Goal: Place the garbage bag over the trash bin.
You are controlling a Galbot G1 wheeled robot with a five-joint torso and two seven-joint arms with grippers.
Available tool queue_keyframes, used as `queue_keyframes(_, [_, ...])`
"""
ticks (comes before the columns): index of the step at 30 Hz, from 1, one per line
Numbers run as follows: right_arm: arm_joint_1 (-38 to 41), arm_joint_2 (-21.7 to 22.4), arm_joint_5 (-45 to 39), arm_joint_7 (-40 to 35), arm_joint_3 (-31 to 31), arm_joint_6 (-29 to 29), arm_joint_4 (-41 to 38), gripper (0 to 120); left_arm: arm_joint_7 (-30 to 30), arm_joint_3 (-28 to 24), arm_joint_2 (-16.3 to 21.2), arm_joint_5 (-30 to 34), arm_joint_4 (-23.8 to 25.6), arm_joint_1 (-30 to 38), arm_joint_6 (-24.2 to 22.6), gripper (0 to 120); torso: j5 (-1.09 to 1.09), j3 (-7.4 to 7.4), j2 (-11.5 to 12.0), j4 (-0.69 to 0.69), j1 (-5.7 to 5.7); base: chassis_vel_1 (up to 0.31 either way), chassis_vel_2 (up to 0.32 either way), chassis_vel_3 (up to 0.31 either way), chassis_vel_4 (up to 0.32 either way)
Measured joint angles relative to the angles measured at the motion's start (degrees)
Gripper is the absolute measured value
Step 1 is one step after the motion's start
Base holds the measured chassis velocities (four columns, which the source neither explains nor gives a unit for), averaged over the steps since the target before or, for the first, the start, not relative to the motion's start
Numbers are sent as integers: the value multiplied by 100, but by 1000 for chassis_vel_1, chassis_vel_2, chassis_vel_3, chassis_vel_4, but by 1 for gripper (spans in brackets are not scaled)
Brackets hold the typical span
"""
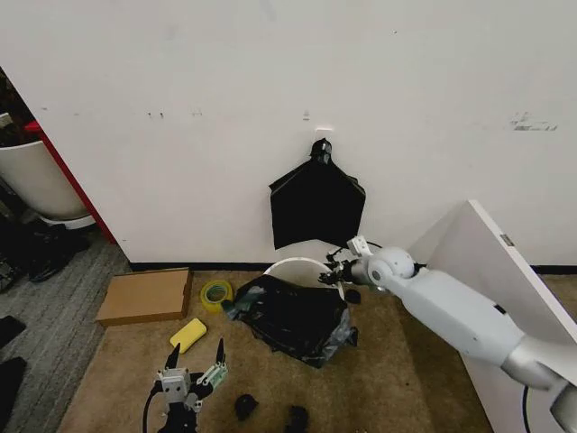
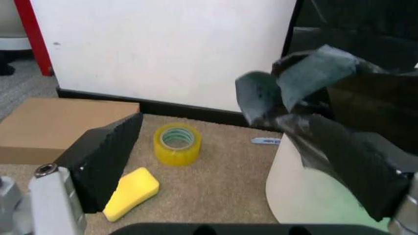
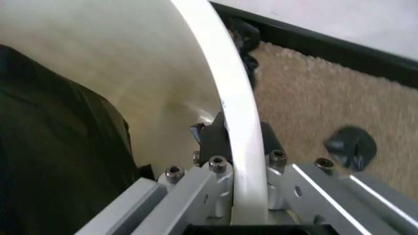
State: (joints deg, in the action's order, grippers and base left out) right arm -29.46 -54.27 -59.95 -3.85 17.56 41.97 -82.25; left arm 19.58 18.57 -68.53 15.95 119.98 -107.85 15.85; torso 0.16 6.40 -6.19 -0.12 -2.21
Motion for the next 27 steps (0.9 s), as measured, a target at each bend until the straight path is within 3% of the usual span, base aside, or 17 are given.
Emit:
queue_keyframes(6, [-531,-9,-208,-616,-605,0,-530,0,0,-40,45,33,4,75,-83,100,-2,0,0,0,0,0,0,0,0])
queue_keyframes(17, [-1475,-264,-991,-2947,-1111,-81,-1799,0,4,-94,162,78,59,125,-146,100,-2,0,0,2,0,0,0,0,0])
queue_keyframes(27, [-2283,-499,-1307,-3908,-1560,-562,-2417,0,6,-135,264,114,61,166,-178,100,-2,0,0,1,0,0,0,0,0])
